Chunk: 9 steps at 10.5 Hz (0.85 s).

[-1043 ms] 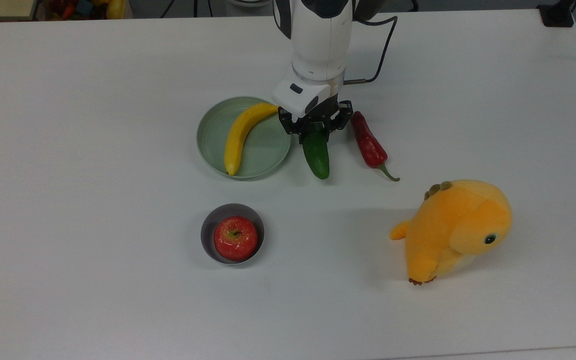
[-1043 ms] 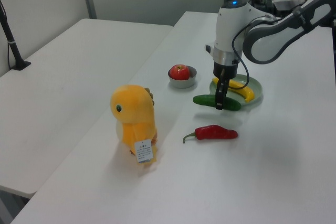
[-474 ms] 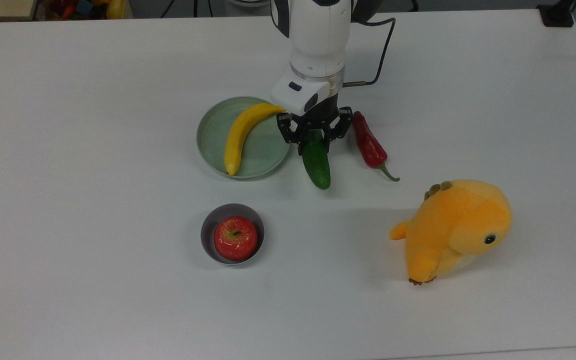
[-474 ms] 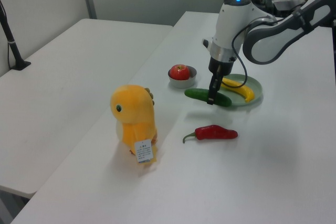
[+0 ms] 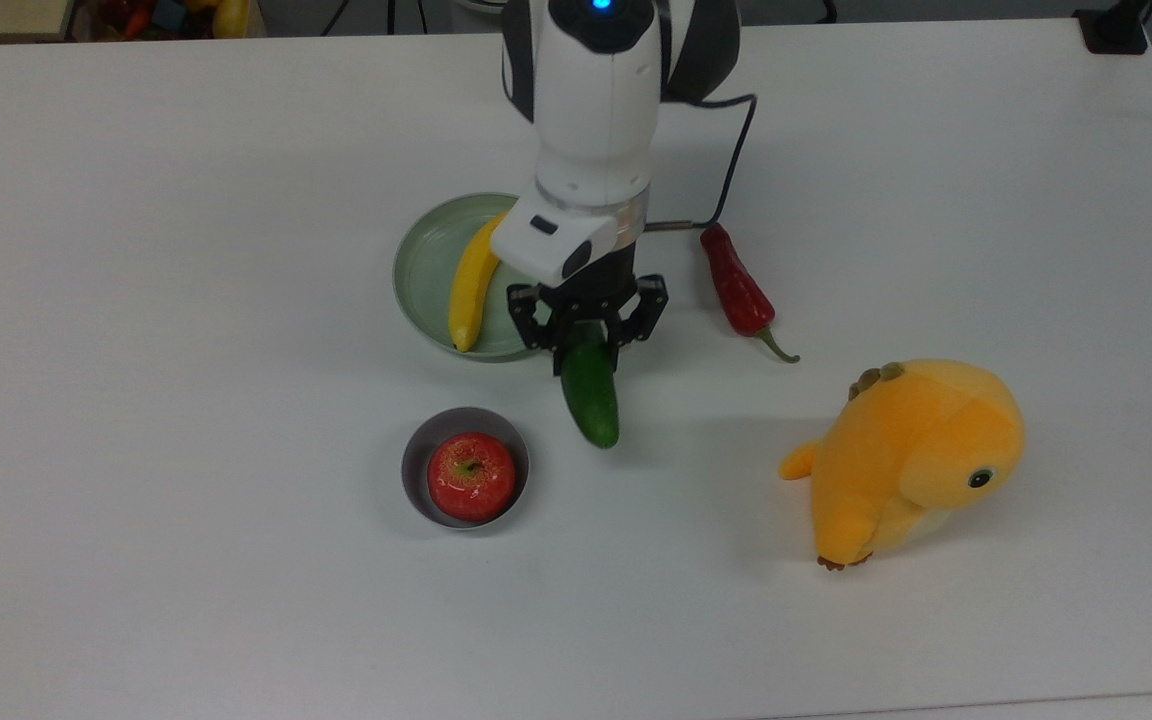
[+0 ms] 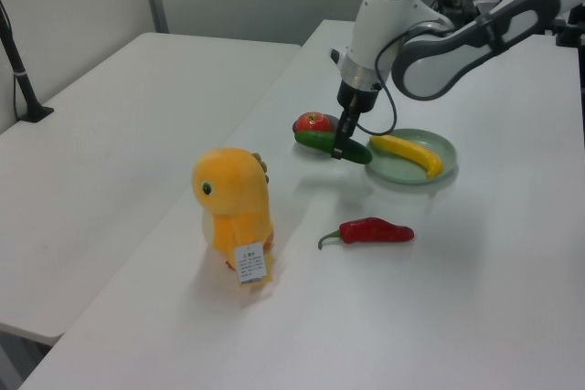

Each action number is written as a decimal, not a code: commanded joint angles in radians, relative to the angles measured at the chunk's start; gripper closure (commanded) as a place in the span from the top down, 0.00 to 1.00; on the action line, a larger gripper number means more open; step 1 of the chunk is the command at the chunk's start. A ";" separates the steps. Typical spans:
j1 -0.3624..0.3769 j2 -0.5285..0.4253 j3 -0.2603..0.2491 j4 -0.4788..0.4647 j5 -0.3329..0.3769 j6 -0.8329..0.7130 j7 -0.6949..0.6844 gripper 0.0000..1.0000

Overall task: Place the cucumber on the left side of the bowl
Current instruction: 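Carry the cucumber toward the apple bowl and lower it beside it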

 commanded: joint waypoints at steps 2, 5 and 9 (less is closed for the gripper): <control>-0.026 0.131 -0.005 0.151 -0.010 0.080 -0.042 0.03; -0.024 0.182 -0.005 0.151 -0.011 0.180 -0.039 0.03; -0.023 0.201 -0.005 0.148 -0.008 0.213 -0.030 0.21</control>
